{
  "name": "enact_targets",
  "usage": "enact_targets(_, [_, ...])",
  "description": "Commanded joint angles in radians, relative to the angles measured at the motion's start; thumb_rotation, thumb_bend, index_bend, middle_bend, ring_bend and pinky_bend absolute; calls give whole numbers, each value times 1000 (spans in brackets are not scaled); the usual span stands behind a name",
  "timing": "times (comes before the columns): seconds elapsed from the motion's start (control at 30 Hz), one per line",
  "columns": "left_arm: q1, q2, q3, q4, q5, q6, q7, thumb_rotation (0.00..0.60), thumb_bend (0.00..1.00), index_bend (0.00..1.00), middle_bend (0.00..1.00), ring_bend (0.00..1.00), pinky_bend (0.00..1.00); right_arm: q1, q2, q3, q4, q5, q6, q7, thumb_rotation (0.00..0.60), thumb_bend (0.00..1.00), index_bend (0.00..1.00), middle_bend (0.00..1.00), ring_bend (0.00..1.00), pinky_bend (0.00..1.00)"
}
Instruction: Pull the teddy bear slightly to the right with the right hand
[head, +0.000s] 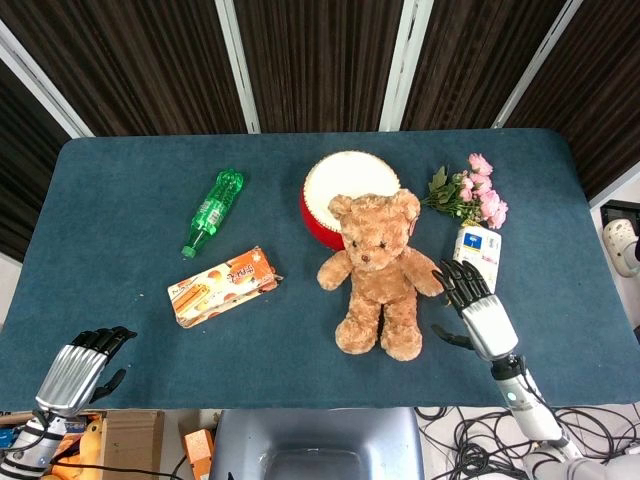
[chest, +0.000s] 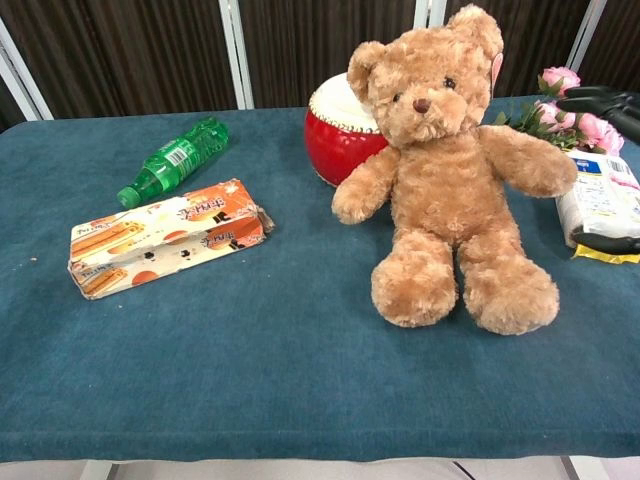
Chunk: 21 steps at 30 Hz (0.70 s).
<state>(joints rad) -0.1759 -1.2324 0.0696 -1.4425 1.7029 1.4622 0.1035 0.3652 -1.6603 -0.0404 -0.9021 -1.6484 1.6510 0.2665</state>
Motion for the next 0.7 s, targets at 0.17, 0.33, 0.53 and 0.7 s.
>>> enact_targets(0.17, [17, 6, 3, -15, 18, 37, 21, 600, 302, 307, 301, 322, 403, -163, 338, -71, -466, 45, 42, -149, 600, 96, 0, 0, 0, 111])
enact_targets(0.33, [31, 3, -3, -19, 17, 61, 51, 600, 302, 294, 295, 311, 403, -211, 449, -93, -588, 92, 2, -138, 600, 95, 11, 0, 0, 147])
enact_targets(0.53, [46, 8, -8, -36, 10, 78, 86, 600, 302, 285, 274, 264, 403, -237, 479, -84, -615, 100, -22, -154, 600, 96, 29, 0, 0, 189])
enact_targets(0.7, [53, 3, -18, -41, -9, 77, 112, 600, 301, 277, 264, 248, 401, -246, 482, -67, -622, 93, -38, -156, 600, 96, 42, 0, 0, 198])
